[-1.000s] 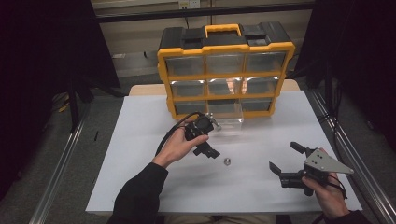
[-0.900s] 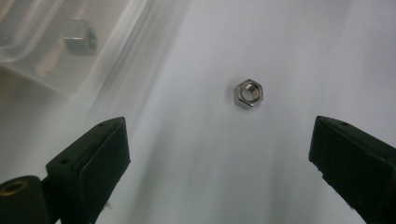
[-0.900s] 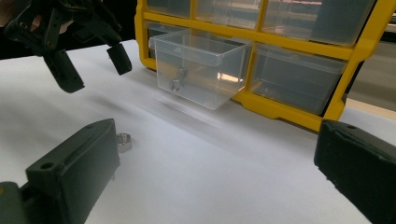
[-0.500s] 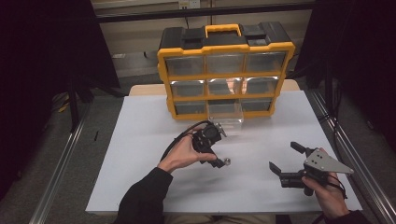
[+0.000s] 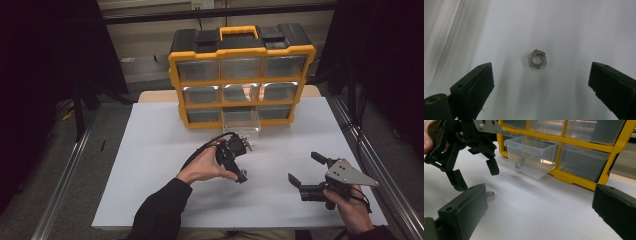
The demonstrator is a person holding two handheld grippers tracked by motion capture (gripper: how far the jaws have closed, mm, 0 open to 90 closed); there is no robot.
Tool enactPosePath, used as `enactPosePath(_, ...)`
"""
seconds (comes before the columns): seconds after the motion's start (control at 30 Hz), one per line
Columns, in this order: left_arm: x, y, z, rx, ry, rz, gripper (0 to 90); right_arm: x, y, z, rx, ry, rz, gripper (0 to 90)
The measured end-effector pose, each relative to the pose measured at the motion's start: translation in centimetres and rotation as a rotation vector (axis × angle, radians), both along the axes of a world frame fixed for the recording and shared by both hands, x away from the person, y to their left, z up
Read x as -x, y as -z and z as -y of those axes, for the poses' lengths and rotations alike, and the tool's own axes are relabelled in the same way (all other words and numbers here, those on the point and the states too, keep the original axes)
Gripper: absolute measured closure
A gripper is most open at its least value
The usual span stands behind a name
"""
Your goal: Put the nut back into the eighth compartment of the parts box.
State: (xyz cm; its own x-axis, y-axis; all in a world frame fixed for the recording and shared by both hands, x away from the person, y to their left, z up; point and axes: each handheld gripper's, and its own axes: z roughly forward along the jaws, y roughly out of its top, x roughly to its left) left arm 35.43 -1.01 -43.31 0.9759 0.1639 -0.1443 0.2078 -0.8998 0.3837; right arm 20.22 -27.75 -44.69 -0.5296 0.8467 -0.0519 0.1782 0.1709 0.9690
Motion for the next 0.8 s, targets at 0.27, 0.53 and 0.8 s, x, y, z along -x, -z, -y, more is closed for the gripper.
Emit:
enactPosePath(0.27,-0.6,0.5,0.6,-0.04,0.005,-0.019,18.9,0.0,0.0,0.0,-0.004,0.001,-0.001,0.0)
enactPosePath(0.53,-0.6,0.8,1.3,-0.057,-0.004,-0.048,31.4,0.0,0.0,-0.1,-0.001,0.002,0.0,0.0)
enactPosePath(0.8,-0.7,1.5,2.0,-0.09,0.023,-0.048,44.5,0.0,0.0,-0.1,-0.001,0.0,-0.001,0.0)
